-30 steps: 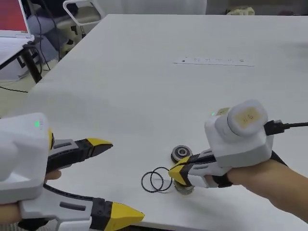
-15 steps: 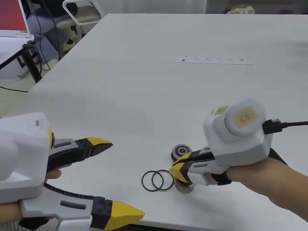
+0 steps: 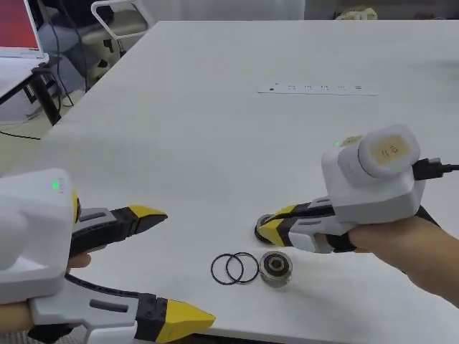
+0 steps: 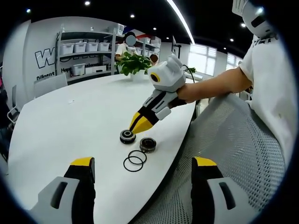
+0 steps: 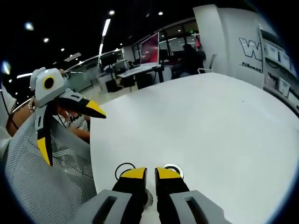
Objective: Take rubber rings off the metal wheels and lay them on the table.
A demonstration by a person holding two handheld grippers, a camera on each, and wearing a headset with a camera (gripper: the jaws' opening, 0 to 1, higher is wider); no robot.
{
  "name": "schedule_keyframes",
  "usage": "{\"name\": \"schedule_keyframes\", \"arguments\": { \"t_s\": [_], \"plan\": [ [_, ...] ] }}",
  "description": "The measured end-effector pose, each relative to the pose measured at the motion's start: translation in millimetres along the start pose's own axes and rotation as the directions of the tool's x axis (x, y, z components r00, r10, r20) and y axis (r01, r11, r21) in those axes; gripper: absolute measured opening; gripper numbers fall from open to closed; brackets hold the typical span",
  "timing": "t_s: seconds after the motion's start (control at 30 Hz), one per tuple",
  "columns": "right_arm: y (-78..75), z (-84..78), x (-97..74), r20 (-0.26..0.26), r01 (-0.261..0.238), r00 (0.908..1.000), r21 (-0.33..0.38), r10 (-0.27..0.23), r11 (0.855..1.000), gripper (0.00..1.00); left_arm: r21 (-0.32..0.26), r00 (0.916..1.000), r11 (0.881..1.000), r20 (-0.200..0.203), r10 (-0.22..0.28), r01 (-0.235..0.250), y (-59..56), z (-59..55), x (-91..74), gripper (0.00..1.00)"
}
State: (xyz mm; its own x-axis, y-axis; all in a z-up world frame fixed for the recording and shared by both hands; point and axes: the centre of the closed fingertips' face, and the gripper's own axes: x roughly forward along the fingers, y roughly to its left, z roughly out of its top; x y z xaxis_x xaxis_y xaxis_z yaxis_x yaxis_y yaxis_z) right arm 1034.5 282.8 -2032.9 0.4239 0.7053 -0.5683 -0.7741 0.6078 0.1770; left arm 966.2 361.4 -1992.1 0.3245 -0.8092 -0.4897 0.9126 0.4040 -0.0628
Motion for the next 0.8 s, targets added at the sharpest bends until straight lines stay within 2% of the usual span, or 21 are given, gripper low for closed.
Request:
{"name": "schedule_keyframes", "arguments": {
  "t_s": [0.4,0.8],
  "plan": [
    [-25.8,11.9,-16.2,0.067,0.050,0.9963,0.054,-0.054,0.997,0.10,-0.006,1.0000,1.000,0.003,-0.003,0.003,-0.6,0.3,0.0,0.83],
    [-41.9,2.6,-25.6,0.064,0.085,0.9938,0.082,-0.091,0.993,0.13,-0.010,0.9999,1.000,0.011,-0.001,0.001,-0.6,1.5,-0.2,0.82]
  ]
}}
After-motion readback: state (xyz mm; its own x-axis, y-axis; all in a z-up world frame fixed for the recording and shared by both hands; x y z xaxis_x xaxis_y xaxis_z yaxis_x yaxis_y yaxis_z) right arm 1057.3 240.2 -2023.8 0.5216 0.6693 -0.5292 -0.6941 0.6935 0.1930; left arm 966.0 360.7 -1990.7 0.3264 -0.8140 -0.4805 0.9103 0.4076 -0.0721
